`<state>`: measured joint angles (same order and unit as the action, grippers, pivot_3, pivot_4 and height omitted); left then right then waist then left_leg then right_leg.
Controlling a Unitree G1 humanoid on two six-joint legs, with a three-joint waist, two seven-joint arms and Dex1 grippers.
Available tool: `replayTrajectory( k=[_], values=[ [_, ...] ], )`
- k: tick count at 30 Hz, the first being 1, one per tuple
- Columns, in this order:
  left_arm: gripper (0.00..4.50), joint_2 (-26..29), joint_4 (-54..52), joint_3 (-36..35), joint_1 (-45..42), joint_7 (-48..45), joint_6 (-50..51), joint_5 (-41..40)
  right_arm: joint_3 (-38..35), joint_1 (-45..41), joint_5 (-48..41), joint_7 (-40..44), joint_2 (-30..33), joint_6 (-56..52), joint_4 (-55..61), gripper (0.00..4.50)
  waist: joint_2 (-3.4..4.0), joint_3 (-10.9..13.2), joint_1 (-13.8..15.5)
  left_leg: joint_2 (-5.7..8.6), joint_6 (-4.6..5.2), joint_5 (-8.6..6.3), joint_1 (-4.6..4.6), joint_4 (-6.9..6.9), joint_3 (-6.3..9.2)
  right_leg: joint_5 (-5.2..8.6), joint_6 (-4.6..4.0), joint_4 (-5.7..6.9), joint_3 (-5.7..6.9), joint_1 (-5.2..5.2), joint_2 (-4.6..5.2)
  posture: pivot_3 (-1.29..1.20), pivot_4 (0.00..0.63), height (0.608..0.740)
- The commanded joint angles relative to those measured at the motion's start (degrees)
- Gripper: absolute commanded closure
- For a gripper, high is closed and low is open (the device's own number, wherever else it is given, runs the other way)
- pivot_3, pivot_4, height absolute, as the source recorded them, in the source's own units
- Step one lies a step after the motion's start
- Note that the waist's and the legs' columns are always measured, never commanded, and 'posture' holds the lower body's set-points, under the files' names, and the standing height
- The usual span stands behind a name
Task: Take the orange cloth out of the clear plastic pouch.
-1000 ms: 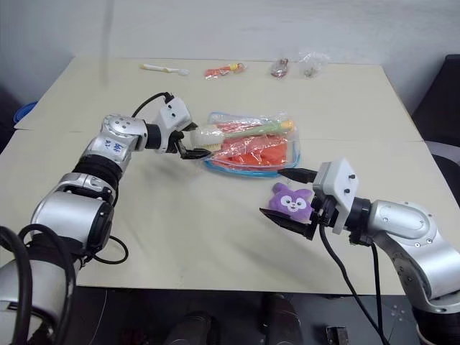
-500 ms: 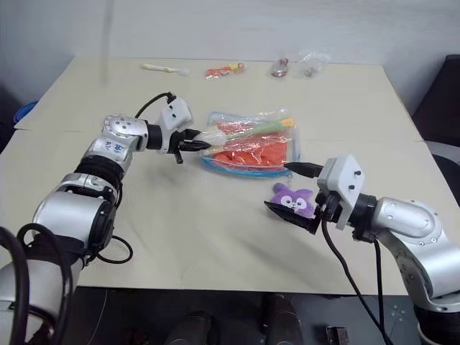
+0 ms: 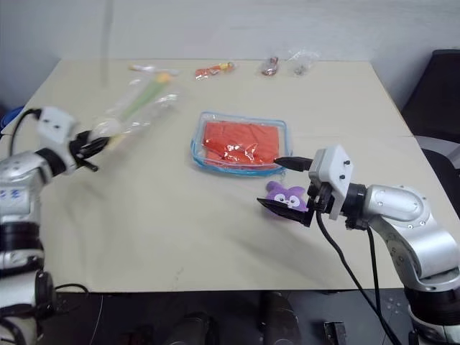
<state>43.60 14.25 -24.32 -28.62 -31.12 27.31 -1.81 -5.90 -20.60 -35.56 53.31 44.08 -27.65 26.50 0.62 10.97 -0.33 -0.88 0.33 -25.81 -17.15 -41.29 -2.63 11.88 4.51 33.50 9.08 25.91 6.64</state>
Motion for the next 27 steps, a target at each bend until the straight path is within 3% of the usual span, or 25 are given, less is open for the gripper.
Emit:
replayTrajectory(
  k=[1, 8, 15, 19, 22, 27],
  values=[
    [3.59, 2.1, -9.5, -7.6, 6.3, 4.8, 7.0, -0.2, 0.1, -2.8, -3.7, 2.6, -0.6, -0.7, -0.2, 0.00, 0.00, 0.0, 0.3, 0.00, 0.00, 0.00, 0.00, 0.00, 0.00, 0.00, 0.00, 0.00, 0.00, 0.00, 0.00, 0.00, 0.150, 0.740],
    [3.59, -0.1, -19.3, -14.2, 18.2, 7.9, 14.9, -2.1, 3.1, -6.5, -3.3, 7.6, -0.7, -0.5, -3.4, 0.00, -0.05, 0.0, 1.9, 0.04, -0.03, -0.03, -0.01, -0.01, 0.15, 0.00, -0.01, -0.05, 0.04, -0.08, 0.03, 0.00, 0.150, 0.740],
    [1.32, -0.9, -19.8, -16.1, 24.9, 9.6, 12.7, -2.3, 4.1, -8.3, -2.5, 9.2, -1.2, 0.0, -5.5, 0.00, -0.06, 0.0, 1.5, -0.01, -0.09, -0.05, 0.07, 0.04, 0.05, 0.02, -0.03, -0.05, 0.03, -0.08, -0.01, 0.00, 0.150, 0.740],
    [0.04, 2.9, -19.9, -17.8, 27.9, 9.4, 10.5, -1.0, 3.9, -7.7, -2.4, 9.7, -1.0, -0.1, -5.5, 0.00, -0.07, 0.0, 1.4, -0.04, -0.11, -0.07, 0.06, 0.04, 0.01, 0.02, -0.04, -0.04, 0.03, -0.04, -0.03, 0.00, 0.150, 0.740],
    [0.04, 4.4, -23.6, -21.9, 25.2, 5.9, 3.8, -6.5, 3.4, -7.0, -2.1, 9.6, -0.8, 0.0, -5.2, 0.00, -0.08, -0.1, 1.5, -0.06, -0.15, -0.09, 0.05, 0.03, 0.02, 0.04, -0.07, -0.03, 0.04, -0.03, -0.03, 0.00, 0.150, 0.740],
    [0.04, 8.3, -30.1, -22.0, 17.8, -3.1, 6.7, -19.4, 1.8, -5.3, -2.3, 7.7, -0.7, -0.7, -3.8, 0.00, -0.10, -0.1, 1.9, 0.01, -0.15, -0.09, 0.00, 0.00, 0.18, 0.04, -0.07, -0.03, 0.07, -0.06, 0.09, 0.00, 0.150, 0.740]
  ],
)
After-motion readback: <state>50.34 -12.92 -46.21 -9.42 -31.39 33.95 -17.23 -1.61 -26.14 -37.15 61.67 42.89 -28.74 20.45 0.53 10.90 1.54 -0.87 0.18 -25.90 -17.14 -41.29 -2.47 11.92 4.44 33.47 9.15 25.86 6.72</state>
